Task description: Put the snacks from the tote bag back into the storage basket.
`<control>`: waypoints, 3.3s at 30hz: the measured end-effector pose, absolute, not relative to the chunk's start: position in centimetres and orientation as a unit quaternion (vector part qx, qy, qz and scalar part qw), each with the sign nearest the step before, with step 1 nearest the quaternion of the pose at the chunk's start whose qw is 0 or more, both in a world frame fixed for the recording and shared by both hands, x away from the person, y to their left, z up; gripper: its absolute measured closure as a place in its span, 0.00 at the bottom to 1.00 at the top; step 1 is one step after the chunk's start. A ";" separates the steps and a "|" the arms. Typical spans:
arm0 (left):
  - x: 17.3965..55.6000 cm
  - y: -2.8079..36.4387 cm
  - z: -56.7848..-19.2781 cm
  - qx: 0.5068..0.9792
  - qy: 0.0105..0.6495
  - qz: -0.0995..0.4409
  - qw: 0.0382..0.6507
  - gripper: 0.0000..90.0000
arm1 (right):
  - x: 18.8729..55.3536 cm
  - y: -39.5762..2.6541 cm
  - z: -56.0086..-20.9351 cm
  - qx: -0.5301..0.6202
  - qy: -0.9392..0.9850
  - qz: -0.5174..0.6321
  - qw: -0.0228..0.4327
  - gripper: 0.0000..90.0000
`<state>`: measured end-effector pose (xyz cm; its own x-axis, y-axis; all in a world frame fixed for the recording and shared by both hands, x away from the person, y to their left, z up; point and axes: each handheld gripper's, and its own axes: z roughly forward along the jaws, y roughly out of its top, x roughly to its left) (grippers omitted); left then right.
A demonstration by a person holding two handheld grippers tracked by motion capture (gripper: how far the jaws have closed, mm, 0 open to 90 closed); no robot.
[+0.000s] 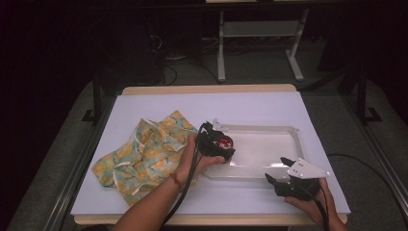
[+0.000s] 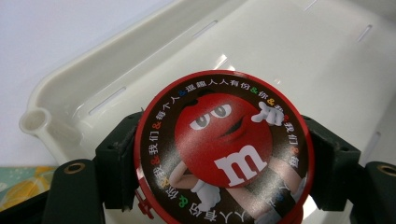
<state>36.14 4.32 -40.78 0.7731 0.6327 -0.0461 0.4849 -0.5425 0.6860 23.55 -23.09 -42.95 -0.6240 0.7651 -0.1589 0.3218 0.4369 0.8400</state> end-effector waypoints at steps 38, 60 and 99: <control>36.0 4.9 -39.8 0.861 0.319 0.125 0.376 0.23 | 23.5 -23.1 -42.9 0.334 0.805 0.408 0.270 0.28; 35.6 7.1 -37.1 0.848 0.310 0.146 0.404 0.23 | 23.5 -23.0 -43.0 0.334 0.806 0.407 0.270 0.28; 34.9 10.4 -36.2 0.861 0.285 0.158 0.390 0.26 | 23.6 -22.9 -43.0 0.333 0.808 0.406 0.267 0.28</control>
<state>34.92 10.41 -36.21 0.7876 0.6142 0.0489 0.3684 -0.5330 0.7617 23.57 -22.87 -43.05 -0.6345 0.7559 -0.1614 0.3216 0.4481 0.8342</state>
